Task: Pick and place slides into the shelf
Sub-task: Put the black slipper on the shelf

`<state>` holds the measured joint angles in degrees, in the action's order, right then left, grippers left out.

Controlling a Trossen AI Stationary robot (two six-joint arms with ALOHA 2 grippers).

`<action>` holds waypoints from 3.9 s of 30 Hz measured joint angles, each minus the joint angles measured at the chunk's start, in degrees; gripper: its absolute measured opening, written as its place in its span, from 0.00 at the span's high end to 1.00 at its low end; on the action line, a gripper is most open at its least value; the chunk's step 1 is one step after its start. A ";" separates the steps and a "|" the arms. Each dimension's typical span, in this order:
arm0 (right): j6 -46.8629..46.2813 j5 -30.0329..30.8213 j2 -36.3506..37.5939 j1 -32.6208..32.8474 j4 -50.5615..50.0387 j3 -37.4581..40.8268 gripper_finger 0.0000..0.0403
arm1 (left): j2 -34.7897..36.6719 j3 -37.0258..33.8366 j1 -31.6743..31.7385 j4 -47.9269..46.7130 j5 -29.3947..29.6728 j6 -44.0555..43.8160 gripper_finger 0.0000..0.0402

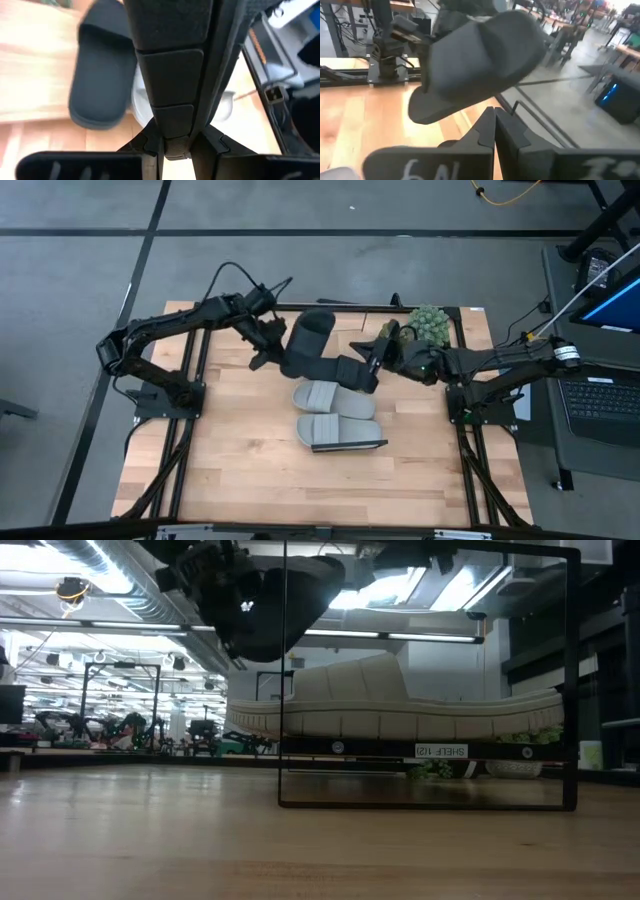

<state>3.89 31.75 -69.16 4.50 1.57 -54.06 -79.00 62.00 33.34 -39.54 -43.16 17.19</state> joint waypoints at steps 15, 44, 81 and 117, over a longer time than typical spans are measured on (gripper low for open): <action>-6.75 -12.24 0.68 -3.25 -12.31 -5.92 0.82 | -0.04 0.02 -8.06 -11.35 12.41 5.62 0.86; -8.00 -28.64 -9.16 -3.99 -3.31 -5.92 0.57 | -0.04 0.02 -14.42 -15.07 17.08 6.09 0.86; -6.92 -28.96 -11.67 -5.52 -0.56 -6.27 0.65 | -0.07 0.02 -14.40 -14.17 14.34 7.41 0.86; -9.81 -13.59 -3.27 -6.42 -11.09 -6.32 0.90 | 0.00 15.20 -15.58 -12.12 35.50 6.55 0.53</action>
<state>-5.92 18.16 -72.44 -1.92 -9.51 -60.38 -79.00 77.19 17.76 -51.66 -7.66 23.74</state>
